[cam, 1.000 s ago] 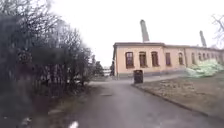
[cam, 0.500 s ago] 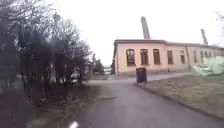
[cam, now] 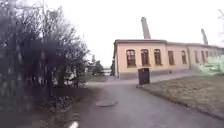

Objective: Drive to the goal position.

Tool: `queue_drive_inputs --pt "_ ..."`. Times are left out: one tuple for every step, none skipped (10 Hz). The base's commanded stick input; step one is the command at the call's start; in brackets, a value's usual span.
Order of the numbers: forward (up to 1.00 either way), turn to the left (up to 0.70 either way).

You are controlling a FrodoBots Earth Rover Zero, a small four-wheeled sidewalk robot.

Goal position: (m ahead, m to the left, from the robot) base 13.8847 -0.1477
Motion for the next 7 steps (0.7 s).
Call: queue_drive_inputs --pt "1.00 0.00" --pt "1.00 0.00" --pt "1.00 0.00" --pt "1.00 0.00" --pt "1.00 0.00" --pt "1.00 0.00" --pt "1.00 0.00"
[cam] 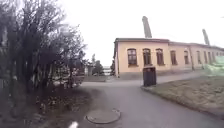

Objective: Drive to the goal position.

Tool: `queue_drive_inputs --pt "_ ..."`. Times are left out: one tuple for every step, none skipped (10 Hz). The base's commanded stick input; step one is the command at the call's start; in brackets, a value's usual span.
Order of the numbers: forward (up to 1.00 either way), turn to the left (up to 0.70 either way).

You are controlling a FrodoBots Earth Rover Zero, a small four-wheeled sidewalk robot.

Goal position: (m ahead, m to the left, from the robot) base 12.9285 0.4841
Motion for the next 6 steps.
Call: queue_drive_inputs --pt "1.00 0.00" --pt "1.00 0.00" --pt "1.00 0.00" --pt "1.00 0.00" --pt "1.00 0.00" --pt "1.00 0.00"
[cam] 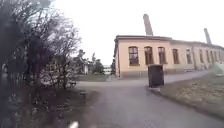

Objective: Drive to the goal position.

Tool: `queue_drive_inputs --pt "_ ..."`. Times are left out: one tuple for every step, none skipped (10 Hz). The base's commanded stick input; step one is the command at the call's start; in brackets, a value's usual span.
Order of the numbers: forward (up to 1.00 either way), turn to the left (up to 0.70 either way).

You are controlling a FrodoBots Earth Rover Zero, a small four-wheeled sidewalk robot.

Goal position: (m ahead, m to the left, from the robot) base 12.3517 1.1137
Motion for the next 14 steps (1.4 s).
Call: queue_drive_inputs --pt "1.00 0.00" --pt "1.00 0.00" --pt "1.00 0.00" --pt "1.00 -0.16" --pt "1.00 -0.40" --pt "1.00 -0.30" --pt "1.00 0.00" --pt "1.00 0.00" --pt "1.00 0.00" --pt "1.00 0.00" --pt "1.00 0.00" --pt "1.00 0.00" --pt "1.00 0.00" --pt "1.00 0.00"
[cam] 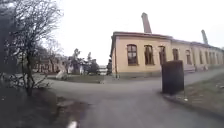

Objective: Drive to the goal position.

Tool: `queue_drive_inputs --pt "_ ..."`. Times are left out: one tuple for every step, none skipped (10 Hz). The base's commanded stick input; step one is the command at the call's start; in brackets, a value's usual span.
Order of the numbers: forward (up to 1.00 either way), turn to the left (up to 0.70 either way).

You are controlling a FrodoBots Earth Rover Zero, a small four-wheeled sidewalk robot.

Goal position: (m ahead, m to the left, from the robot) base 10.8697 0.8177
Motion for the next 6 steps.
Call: queue_drive_inputs --pt "1.00 0.00" --pt "1.00 0.00" --pt "1.00 0.00" --pt "1.00 0.00" --pt "1.00 0.00" --pt "1.00 0.00"
